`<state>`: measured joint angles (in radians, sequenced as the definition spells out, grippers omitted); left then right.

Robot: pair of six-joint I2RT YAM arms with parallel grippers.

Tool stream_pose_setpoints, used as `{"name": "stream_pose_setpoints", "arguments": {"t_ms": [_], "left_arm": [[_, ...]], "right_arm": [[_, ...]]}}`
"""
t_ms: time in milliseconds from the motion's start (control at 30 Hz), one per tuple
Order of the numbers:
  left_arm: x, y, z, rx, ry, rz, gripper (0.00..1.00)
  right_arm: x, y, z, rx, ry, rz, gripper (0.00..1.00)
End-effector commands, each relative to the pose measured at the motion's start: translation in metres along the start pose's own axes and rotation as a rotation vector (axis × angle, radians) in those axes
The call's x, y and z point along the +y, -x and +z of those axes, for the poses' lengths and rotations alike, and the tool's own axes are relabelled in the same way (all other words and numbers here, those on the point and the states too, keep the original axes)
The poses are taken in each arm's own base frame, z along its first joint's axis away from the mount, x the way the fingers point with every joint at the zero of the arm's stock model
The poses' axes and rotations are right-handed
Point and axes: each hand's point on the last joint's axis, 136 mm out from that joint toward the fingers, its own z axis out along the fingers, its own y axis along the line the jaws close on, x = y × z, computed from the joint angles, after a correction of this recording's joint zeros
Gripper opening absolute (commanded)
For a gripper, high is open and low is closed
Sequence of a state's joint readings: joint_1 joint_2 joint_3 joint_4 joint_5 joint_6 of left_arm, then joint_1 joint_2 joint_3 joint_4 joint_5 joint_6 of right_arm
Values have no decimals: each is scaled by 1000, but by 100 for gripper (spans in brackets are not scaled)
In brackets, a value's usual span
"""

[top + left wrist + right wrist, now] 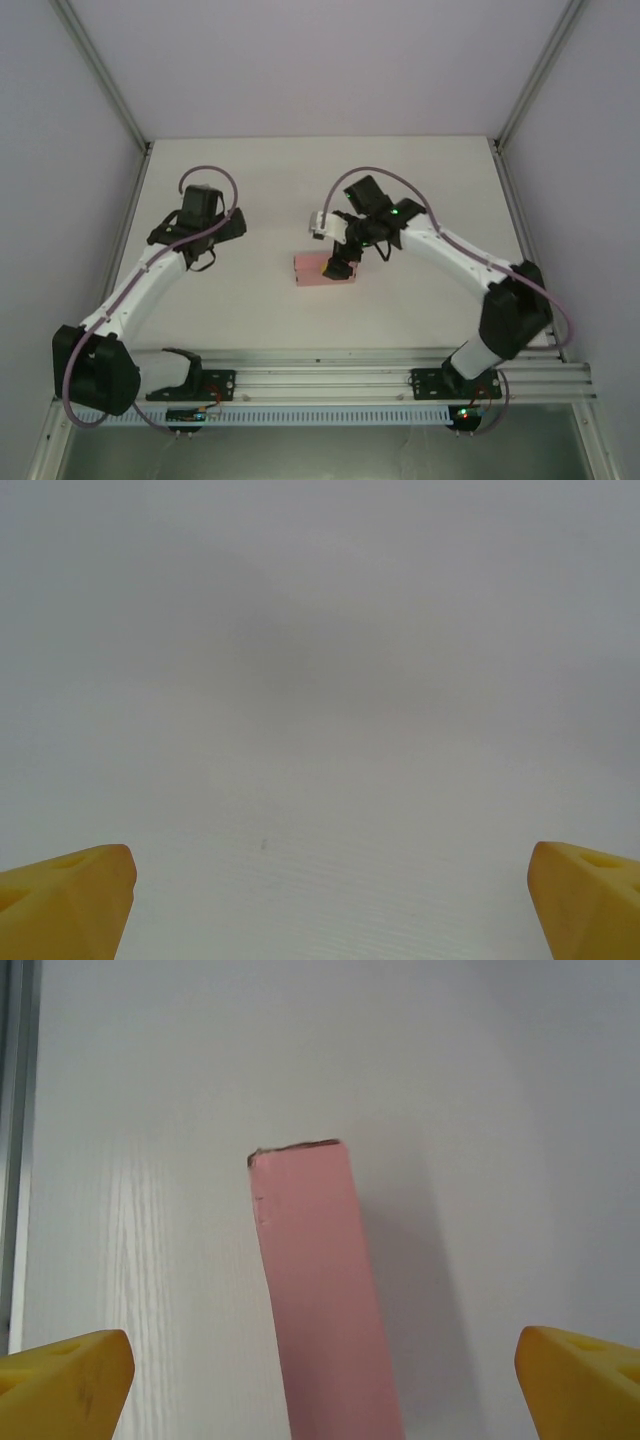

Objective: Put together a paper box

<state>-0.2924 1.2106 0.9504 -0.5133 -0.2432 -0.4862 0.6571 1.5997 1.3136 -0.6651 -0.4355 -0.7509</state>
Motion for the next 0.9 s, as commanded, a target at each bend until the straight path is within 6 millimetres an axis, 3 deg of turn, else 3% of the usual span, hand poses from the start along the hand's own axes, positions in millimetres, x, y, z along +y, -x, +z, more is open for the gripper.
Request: {"name": "stream_pose_setpoints", "arguments": {"t_ms": [0,267,367,467,700,867], "left_arm": [[17,0,-3,-22,49,24,99],[30,-8,0,-12,83,27,100],[30,-10,1,-7,85,30,100],[30,-9,0,-10,85,31,100],[30,-4,-6,-37,76,25,100],[33,-2,-9,-54,81,22,99]], "right_arm": [[20,-29,14,189,139,-151,100],[-1,-44,59,348,107,-185,96],[-1,-49,69,380,106,-187,79],[-2,-52,73,401,88,-192,56],[-22,-36,53,376,-59,-229,36],[-72,-22,29,377,-384,-250,38]]}}
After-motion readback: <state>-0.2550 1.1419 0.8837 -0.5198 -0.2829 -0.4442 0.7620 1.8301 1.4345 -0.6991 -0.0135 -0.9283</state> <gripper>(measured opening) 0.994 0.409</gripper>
